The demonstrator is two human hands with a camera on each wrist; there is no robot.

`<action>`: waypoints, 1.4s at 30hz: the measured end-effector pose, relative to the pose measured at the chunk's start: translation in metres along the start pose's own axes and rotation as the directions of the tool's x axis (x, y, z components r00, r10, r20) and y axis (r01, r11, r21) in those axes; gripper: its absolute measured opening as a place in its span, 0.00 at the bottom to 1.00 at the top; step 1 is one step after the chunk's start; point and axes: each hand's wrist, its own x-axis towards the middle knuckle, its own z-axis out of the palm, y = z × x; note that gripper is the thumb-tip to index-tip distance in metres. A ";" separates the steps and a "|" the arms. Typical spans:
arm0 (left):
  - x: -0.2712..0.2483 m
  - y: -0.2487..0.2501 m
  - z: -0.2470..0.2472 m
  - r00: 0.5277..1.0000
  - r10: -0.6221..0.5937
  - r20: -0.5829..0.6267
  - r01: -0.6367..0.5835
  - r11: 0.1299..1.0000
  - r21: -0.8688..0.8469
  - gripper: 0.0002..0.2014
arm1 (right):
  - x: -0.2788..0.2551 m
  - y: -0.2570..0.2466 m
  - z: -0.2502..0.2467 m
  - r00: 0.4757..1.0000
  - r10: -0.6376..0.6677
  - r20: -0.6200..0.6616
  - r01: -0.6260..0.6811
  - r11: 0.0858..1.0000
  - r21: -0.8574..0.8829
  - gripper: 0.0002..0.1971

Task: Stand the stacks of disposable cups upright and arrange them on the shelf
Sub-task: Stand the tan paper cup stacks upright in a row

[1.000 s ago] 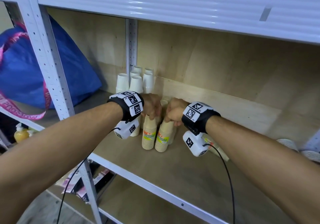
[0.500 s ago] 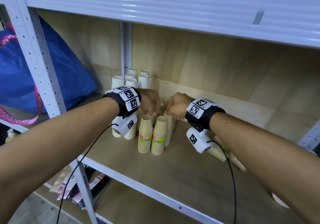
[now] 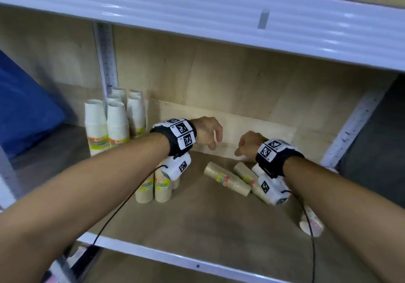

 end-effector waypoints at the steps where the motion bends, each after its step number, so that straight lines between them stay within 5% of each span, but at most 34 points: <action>1: 0.007 0.006 0.010 1.000 0.019 0.010 -0.019 1.000 -0.016 0.15 | 0.000 0.011 0.005 1.000 0.013 0.011 -0.012 1.000 -0.019 0.18; 8: 0.042 0.027 0.079 0.987 0.113 0.115 -0.106 0.992 -0.071 0.22 | -0.010 0.078 0.044 0.998 0.048 0.029 -0.047 0.997 -0.056 0.23; 12: 0.055 0.029 0.105 0.975 0.119 0.189 -0.114 0.993 -0.035 0.28 | -0.016 0.105 0.068 0.994 0.068 0.080 -0.069 0.998 0.010 0.38; 16: 0.058 0.022 0.115 0.957 0.144 0.252 -0.123 0.988 -0.097 0.29 | -0.021 0.118 0.092 0.992 0.098 0.081 -0.107 0.987 0.120 0.43; 19: 0.055 0.023 0.118 0.919 0.208 0.335 -0.131 0.962 -0.238 0.23 | -0.024 0.121 0.104 0.991 0.135 0.016 -0.136 0.986 0.097 0.39; 21: 0.063 0.018 0.130 0.932 0.156 0.329 -0.104 0.980 -0.169 0.20 | -0.023 0.125 0.112 0.989 0.146 -0.002 -0.144 0.982 0.118 0.37; 25: 0.080 0.010 0.151 0.961 0.066 0.269 -0.073 0.997 0.018 0.33 | -0.020 0.133 0.123 0.988 0.153 -0.012 -0.149 0.975 0.164 0.37; 36: 0.091 0.008 0.158 0.955 0.110 0.275 -0.115 0.993 0.001 0.32 | -0.020 0.130 0.108 0.988 0.147 -0.041 -0.141 0.982 0.127 0.32; 42: 0.089 0.013 0.129 0.976 0.152 0.154 -0.140 0.987 -0.084 0.33 | -0.019 0.117 0.069 0.992 0.107 -0.070 -0.097 0.986 0.138 0.25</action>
